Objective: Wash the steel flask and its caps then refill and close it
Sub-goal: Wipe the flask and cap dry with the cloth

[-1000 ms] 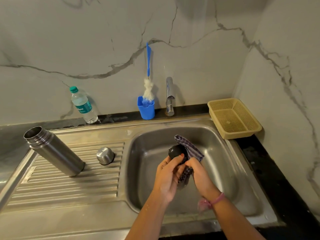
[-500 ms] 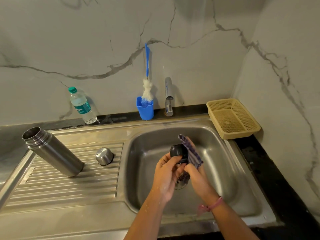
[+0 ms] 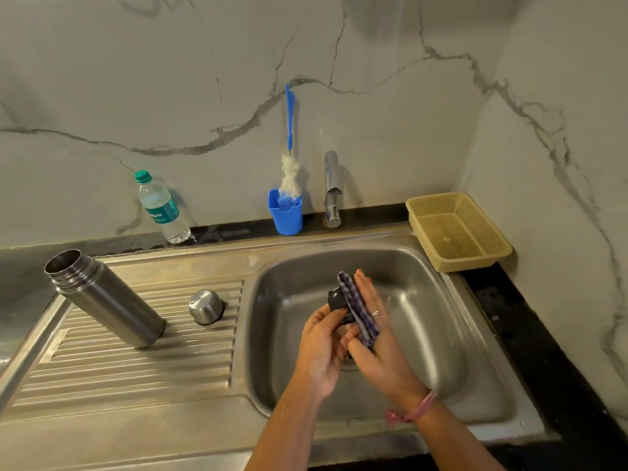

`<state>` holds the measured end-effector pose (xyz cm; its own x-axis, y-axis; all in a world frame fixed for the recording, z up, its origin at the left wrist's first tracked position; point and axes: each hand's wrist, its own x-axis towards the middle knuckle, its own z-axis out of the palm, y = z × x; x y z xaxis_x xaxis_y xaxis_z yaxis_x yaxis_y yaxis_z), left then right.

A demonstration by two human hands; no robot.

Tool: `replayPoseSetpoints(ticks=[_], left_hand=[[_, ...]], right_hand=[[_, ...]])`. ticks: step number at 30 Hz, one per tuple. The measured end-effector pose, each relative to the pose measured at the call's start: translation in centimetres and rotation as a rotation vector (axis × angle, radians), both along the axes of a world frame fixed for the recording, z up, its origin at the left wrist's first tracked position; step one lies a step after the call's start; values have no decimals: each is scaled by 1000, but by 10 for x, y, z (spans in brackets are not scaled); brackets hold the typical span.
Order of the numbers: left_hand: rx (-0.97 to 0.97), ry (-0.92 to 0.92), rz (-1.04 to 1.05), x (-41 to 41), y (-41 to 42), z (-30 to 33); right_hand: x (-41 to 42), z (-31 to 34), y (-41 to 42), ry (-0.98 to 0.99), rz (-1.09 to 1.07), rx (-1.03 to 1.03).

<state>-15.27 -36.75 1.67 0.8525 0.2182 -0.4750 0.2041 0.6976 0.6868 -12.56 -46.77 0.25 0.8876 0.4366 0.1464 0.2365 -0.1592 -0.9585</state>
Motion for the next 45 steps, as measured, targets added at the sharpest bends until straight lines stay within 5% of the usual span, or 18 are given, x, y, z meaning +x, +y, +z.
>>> replayPoseSetpoints(ticks=[4,10,32,37,41,45], left_hand=[[12,-3,5,-1,6,-5],[8,-22,-32,-3,19,-2],[20,-120,-46,-25,76,9],[-12,-91,-47,-29,85,10],[-47,-132,-68,-35,90,14],[6,-141,-73,-38,91,18]], right_hand=[[3,-3,0,167,-26,85],[-4,2,13,47,14,11],[-15,12,63,300,-95,107],[-29,19,72,149,-10,123],[-24,24,75,257,-37,177],[-39,25,85,85,-58,116]])
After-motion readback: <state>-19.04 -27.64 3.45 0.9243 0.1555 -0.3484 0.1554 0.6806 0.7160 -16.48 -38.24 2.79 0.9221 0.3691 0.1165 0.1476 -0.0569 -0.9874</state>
